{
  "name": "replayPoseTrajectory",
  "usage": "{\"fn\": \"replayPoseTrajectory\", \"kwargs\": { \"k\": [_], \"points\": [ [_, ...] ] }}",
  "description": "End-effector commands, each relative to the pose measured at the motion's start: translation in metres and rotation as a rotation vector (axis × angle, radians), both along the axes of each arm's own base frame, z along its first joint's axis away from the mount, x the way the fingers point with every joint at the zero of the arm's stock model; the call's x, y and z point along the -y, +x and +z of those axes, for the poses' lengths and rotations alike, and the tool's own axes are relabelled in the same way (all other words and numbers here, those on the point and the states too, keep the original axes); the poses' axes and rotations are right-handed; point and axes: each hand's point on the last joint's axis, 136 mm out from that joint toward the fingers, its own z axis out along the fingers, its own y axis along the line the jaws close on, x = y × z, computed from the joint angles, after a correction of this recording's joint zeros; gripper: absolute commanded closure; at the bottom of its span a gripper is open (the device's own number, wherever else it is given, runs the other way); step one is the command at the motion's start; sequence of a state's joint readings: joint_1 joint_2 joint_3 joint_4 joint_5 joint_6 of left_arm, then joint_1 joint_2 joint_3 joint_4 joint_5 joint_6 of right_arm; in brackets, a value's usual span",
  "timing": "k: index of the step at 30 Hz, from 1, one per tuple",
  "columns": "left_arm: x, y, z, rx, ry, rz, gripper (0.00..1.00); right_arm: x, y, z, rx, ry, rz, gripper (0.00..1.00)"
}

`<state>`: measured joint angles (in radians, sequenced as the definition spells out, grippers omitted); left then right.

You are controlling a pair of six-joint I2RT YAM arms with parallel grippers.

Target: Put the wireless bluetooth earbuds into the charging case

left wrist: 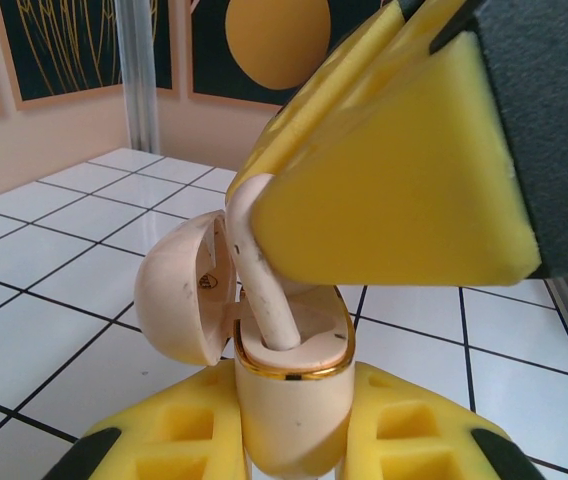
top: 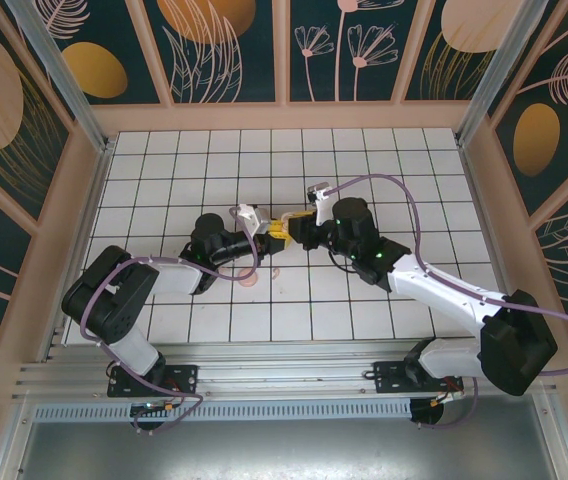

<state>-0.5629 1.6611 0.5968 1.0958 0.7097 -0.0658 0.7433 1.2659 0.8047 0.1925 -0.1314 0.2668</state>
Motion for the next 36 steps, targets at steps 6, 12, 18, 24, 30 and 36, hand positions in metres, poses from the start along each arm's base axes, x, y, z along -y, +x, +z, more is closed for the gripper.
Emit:
{"fn": "replayPoseTrajectory", "kwargs": {
  "k": [6,12,18,24,30,36],
  "points": [
    [0.003,-0.003,0.039,0.096,-0.077,-0.026,0.87,-0.005,-0.016,-0.01,0.008,-0.026,0.06,0.77],
    [0.002,-0.003,0.04,0.095,-0.083,-0.021,0.87,-0.004,-0.022,-0.008,0.018,-0.026,0.076,0.77],
    [0.003,-0.004,0.039,0.092,-0.084,-0.028,0.87,-0.006,-0.024,-0.009,0.02,-0.031,0.093,0.77],
    [0.002,-0.004,0.04,0.089,-0.09,-0.026,0.87,-0.006,-0.027,-0.008,0.028,-0.039,0.102,0.76],
    [0.002,-0.004,0.039,0.084,-0.092,-0.025,0.87,-0.006,-0.029,-0.01,0.028,-0.051,0.108,0.76],
    [0.002,-0.005,0.042,0.091,-0.096,-0.028,0.87,-0.006,-0.029,-0.01,0.029,-0.056,0.11,0.75]
  ]
}}
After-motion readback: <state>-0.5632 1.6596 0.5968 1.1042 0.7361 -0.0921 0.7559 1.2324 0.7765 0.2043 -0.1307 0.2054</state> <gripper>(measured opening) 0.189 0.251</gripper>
